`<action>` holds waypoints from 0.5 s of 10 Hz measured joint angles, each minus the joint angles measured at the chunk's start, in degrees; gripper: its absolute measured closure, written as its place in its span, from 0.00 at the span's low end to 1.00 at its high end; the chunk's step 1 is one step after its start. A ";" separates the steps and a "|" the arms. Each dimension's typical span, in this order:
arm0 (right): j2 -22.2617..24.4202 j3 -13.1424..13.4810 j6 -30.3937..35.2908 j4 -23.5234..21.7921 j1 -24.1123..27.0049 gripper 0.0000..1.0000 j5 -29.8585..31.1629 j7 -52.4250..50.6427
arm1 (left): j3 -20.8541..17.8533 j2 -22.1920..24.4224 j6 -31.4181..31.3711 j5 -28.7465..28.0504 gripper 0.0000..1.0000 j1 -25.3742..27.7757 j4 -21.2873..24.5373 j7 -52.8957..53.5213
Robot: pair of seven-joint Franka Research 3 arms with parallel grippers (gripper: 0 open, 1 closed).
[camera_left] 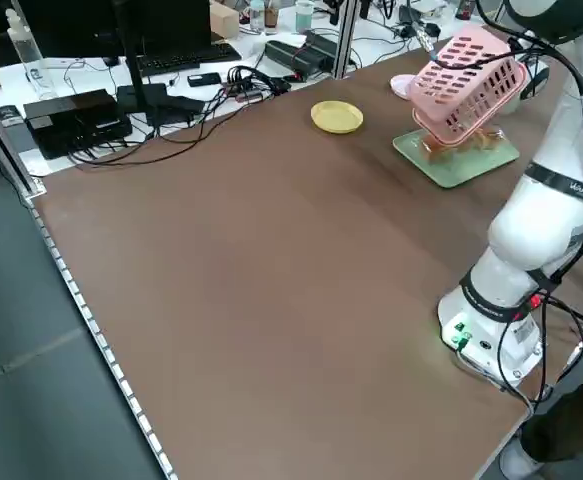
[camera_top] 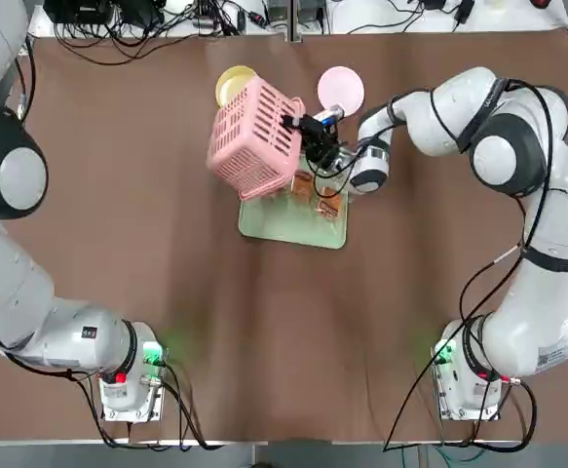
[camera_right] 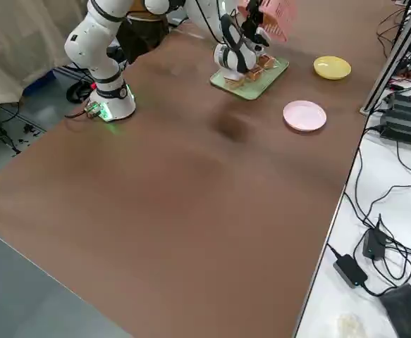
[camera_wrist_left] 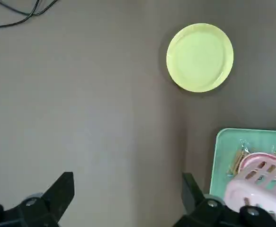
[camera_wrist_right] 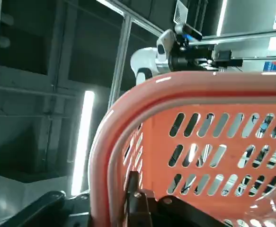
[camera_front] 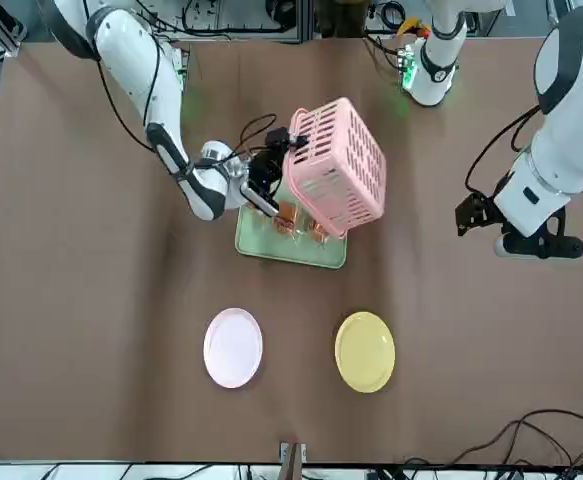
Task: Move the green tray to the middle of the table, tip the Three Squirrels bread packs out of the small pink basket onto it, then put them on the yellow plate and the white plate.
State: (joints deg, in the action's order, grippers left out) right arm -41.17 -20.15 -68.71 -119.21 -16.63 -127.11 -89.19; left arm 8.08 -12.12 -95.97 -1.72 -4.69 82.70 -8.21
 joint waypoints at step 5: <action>0.04 3.19 3.75 -2.23 0.57 0.94 4.41 -0.32 | 0.05 -0.33 0.00 -2.06 0.00 -0.80 0.00 0.00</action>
State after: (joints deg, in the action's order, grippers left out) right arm -41.13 -16.97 -64.96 -121.44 -16.06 -122.69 -89.51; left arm 8.12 -12.46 -95.97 -3.78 -5.49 82.69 -8.21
